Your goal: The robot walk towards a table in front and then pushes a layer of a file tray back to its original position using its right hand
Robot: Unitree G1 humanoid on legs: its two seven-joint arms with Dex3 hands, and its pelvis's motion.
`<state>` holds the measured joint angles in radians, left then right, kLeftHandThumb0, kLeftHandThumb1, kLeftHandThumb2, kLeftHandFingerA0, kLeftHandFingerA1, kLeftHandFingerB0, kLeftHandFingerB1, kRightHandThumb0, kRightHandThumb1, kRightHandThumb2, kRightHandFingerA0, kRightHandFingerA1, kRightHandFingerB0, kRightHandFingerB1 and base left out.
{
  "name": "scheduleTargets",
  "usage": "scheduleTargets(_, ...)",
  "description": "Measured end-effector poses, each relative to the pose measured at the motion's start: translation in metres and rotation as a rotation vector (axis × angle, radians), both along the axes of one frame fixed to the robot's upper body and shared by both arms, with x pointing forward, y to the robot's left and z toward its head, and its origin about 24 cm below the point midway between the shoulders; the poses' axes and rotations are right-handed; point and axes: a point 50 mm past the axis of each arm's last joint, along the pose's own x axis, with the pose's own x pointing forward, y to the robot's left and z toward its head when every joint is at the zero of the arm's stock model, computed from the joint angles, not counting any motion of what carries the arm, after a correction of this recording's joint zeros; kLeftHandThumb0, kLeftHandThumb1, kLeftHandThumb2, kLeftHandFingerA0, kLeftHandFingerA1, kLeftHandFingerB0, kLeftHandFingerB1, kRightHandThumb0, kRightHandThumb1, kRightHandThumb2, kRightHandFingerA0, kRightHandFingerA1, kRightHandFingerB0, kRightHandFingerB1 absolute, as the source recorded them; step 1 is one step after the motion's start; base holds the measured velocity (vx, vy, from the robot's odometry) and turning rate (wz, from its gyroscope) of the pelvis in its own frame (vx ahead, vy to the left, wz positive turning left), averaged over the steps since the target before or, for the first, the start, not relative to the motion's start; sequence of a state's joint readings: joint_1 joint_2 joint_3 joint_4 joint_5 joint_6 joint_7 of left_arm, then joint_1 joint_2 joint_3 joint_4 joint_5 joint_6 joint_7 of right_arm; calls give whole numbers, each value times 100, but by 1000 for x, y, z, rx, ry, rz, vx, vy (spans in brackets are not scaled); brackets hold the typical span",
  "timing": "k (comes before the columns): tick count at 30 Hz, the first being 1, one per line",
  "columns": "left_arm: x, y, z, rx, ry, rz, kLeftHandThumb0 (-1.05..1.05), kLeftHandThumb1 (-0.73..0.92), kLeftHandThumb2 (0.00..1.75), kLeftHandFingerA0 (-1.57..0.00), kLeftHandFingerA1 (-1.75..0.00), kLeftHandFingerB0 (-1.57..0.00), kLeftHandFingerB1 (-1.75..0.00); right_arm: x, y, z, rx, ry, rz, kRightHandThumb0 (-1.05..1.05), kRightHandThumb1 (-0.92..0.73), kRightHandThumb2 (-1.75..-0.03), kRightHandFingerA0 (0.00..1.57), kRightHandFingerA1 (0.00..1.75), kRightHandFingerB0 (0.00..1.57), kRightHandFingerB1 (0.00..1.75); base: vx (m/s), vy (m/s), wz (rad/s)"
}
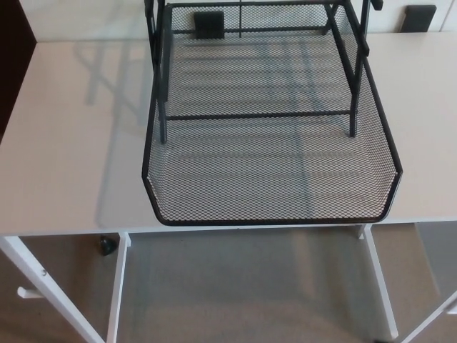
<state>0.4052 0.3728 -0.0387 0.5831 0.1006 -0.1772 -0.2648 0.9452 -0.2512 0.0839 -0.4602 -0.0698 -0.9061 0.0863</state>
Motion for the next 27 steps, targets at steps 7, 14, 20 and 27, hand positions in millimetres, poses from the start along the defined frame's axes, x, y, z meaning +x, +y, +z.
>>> scheduleTargets(7,5,-5,2,4,-14,-49,-27,63,59,-57,-40,-42,-35,20,19,43,-54,-294,54,-27,-49,-99,6,47,6,47,0,0,0)
scheduleTargets(14,6,-7,3,3,-19,-62,-27,63,59,-59,-40,-43,-35,47,27,54,-161,-448,54,-30,-51,-100,0,47,0,46,0,0,0)
scheduleTargets(20,0,-8,1,4,0,-58,-27,63,59,-60,-40,-43,-35,65,37,58,-245,-509,55,-61,-53,-85,0,18,1,29,0,0,0)
scheduleTargets(27,-7,-9,-1,1,21,-59,-27,63,59,-59,-40,-43,-35,86,49,55,-347,-516,72,-82,-59,-87,0,0,0,11,0,0,0)
